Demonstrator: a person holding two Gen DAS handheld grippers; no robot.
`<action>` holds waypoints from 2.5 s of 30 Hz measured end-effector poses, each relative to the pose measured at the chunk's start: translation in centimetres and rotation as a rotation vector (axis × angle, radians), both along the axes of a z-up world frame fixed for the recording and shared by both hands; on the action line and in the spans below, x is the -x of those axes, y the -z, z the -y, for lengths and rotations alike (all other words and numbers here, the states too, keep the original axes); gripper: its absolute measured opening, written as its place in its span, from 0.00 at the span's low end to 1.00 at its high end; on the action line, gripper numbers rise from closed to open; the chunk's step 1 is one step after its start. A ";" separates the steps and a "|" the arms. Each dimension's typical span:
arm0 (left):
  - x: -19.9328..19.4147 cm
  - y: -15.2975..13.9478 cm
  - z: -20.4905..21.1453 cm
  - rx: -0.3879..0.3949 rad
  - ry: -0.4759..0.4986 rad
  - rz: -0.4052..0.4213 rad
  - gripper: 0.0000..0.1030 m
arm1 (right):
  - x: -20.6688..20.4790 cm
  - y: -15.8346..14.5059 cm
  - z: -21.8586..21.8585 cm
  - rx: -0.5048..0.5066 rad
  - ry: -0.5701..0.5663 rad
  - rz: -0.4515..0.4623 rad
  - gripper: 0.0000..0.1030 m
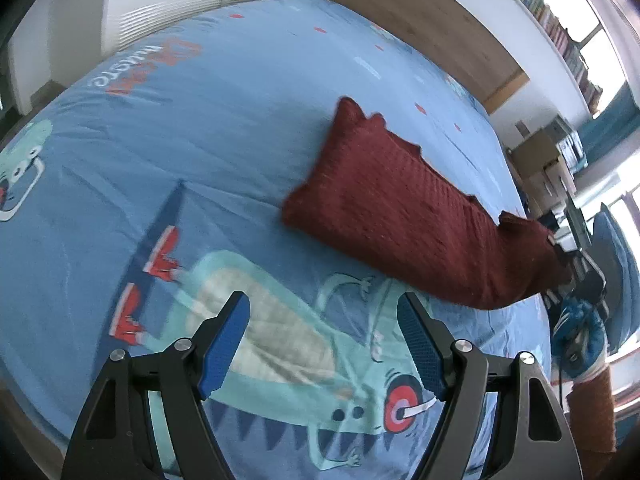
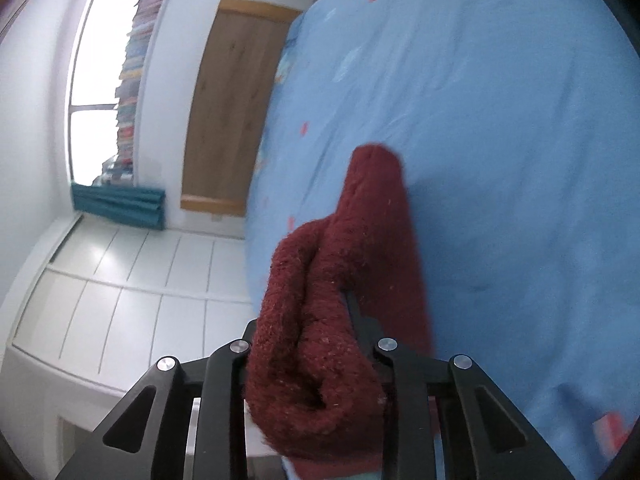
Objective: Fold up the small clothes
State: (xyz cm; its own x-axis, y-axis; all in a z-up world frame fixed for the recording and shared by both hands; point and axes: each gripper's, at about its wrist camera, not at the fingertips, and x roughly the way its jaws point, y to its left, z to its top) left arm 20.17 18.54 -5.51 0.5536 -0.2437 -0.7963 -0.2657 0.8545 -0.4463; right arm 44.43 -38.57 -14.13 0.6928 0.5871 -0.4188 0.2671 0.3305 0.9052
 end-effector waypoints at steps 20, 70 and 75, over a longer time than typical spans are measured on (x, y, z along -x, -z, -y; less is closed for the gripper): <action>6.1 2.0 -10.6 0.087 -0.203 -0.030 0.69 | -4.6 -0.8 -31.7 0.224 -0.555 0.054 0.26; -0.4 -0.8 -7.5 0.027 -0.022 0.005 0.69 | 8.3 -4.8 -39.6 0.698 -0.960 0.397 0.62; -4.5 -1.5 -4.6 -0.002 0.066 0.046 0.74 | 7.7 -6.1 -30.5 0.686 -0.786 0.344 0.63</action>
State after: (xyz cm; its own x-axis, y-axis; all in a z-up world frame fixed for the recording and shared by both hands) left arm 24.65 23.09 -3.97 0.5722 -0.2797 -0.7709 -0.1880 0.8703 -0.4553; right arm 36.68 -8.10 -8.02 0.3698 0.6319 -0.6811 -0.4698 0.7596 0.4497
